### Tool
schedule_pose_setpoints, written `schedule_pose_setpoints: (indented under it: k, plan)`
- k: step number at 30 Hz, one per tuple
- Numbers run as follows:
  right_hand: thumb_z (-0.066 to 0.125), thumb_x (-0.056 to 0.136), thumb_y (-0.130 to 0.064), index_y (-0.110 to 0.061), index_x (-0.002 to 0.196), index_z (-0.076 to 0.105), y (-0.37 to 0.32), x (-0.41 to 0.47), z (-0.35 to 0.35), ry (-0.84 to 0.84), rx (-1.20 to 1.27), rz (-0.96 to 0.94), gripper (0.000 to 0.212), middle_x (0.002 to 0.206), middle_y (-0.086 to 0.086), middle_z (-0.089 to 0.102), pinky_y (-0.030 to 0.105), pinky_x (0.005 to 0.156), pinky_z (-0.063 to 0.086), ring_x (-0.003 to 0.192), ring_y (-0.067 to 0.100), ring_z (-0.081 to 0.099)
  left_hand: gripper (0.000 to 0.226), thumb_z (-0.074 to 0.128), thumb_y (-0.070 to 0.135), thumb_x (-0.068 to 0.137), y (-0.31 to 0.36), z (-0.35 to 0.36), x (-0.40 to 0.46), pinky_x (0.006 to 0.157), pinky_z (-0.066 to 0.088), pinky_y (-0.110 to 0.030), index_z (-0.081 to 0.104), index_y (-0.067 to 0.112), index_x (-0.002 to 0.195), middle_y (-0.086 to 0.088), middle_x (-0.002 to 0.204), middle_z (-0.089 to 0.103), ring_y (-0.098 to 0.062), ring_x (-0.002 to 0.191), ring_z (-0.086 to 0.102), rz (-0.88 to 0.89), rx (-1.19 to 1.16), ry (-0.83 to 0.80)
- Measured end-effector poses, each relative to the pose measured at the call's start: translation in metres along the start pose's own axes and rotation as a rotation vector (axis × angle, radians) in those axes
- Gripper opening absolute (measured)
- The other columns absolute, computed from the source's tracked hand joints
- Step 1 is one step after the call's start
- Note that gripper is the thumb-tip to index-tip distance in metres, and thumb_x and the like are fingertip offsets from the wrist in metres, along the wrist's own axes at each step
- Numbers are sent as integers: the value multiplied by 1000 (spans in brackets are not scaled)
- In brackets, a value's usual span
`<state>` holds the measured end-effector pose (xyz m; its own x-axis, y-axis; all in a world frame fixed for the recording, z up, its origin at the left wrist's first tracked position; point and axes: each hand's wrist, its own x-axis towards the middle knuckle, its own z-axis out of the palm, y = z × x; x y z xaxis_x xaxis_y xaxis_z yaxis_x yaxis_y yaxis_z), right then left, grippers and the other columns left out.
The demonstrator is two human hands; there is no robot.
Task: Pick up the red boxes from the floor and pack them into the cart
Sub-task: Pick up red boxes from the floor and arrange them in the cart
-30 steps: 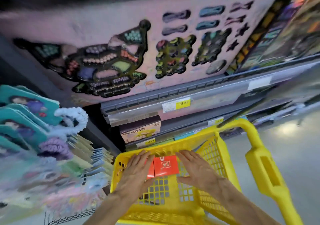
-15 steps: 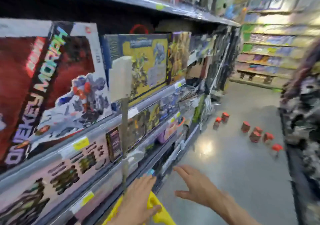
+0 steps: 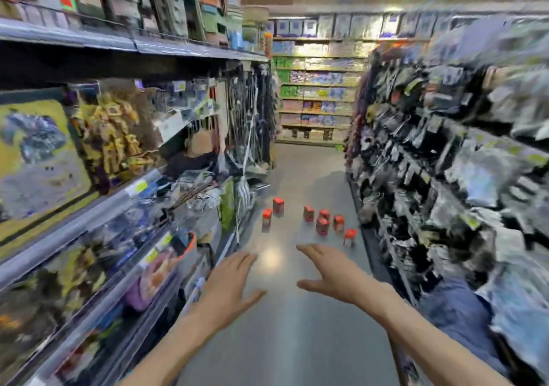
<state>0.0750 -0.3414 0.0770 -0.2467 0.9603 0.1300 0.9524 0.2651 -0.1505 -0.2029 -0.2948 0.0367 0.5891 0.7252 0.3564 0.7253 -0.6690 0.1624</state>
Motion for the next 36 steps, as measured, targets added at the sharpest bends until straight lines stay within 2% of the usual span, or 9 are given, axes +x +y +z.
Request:
schedule_pose_setpoints:
  k: [8, 12, 16, 20, 24, 28, 32, 36]
  plan:
    - [63, 82, -62, -20, 149, 35, 152, 92, -40, 54, -51, 74, 84, 142, 5, 50, 37, 105, 40, 127, 25, 48, 74, 55, 63, 86, -16, 52, 189, 111, 31, -36, 43, 18, 143, -4, 145, 46, -23, 134, 40, 33, -41, 40]
    - [64, 82, -60, -20, 150, 34, 218, 160, -33, 56, -46, 107, 84, 140, 6, 50, 38, 107, 38, 130, 26, 46, 77, 53, 66, 84, -55, 90, 282, 110, 34, -38, 43, 17, 143, -5, 144, 47, -25, 133, 42, 52, -20, 40]
    - [67, 82, -58, -21, 149, 35, 280, 247, -27, 55, -55, 119, 83, 130, 4, 55, 33, 103, 37, 125, 25, 49, 76, 54, 64, 83, -103, 120, 380, 106, 34, -37, 46, 16, 141, -8, 141, 50, -27, 130, 45, 48, -4, 59]
    - [58, 80, -64, -20, 150, 34, 340, 338, -34, 40, -70, 121, 86, 139, 6, 52, 37, 105, 39, 127, 28, 48, 73, 54, 63, 84, -150, 140, 480, 106, 32, -36, 47, 17, 140, -4, 139, 50, -25, 128, 46, 61, -17, 41]
    - [68, 84, -51, -15, 150, 35, 400, 422, -41, 60, -60, 145, 82, 145, 7, 47, 35, 108, 35, 131, 27, 45, 67, 61, 58, 84, -186, 164, 580, 101, 27, -28, 48, 19, 137, 0, 135, 52, -21, 125, 47, 89, -32, 47]
    - [70, 84, -46, -16, 152, 32, 468, 507, -31, 48, -38, 157, 83, 149, 9, 43, 33, 110, 32, 134, 28, 42, 66, 57, 61, 84, -224, 205, 674, 104, 37, -34, 45, 23, 138, 4, 135, 51, -19, 124, 46, 76, -59, 20]
    - [70, 85, -48, -14, 152, 33, 543, 604, -14, 53, -38, 127, 84, 148, 10, 45, 36, 107, 36, 130, 31, 46, 58, 64, 55, 84, -262, 249, 772, 98, 32, -29, 48, 22, 129, 2, 124, 54, -19, 118, 47, 97, -72, 26]
    - [67, 87, -53, -17, 153, 28, 623, 706, -9, 28, -39, 117, 85, 151, 8, 42, 32, 109, 33, 133, 28, 42, 71, 56, 64, 84, -308, 288, 878, 107, 36, -38, 45, 20, 139, 2, 137, 50, -20, 129, 43, 36, -67, -7]
